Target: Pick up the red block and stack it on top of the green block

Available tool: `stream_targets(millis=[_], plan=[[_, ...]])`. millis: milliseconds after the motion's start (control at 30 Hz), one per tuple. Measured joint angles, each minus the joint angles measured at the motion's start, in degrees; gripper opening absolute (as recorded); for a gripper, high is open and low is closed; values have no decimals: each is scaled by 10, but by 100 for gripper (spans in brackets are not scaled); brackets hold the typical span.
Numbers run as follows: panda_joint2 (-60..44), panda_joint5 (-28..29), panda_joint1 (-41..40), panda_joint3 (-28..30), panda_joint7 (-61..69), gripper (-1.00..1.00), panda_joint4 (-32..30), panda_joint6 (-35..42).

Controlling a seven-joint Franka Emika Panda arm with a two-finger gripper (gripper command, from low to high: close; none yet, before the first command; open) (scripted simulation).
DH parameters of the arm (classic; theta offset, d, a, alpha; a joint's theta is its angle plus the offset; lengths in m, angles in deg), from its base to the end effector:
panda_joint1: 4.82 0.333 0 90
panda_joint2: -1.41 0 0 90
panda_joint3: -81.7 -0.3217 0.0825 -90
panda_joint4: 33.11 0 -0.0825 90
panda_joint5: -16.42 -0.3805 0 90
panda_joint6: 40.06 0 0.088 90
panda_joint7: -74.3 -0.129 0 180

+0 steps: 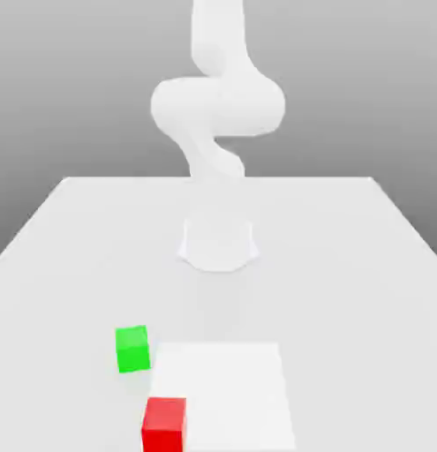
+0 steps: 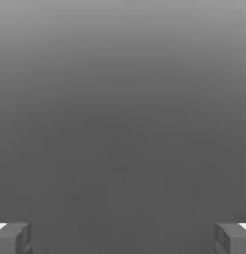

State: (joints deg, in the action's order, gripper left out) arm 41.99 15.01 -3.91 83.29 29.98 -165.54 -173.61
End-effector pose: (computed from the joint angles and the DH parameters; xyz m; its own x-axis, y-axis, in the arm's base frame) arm 0.3879 -0.0072 0.6633 0.5300 -0.7215 0.4456 -0.5259 -0.6918 -0.4947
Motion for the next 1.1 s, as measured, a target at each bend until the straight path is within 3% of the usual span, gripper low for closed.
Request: stream_targets(millis=[500, 867, 1000, 1033, 1100], plan=[[-317, -72, 30, 64, 82, 0, -39, -106], [-535, -46, 19, 82, 86, 0, -68, -193], [-618, -67, 5, 65, 103, 0, -58, -256], [-634, -74, 1, 60, 108, -100, -55, -269], [-634, -73, 1, 60, 108, -100, -55, -269]])
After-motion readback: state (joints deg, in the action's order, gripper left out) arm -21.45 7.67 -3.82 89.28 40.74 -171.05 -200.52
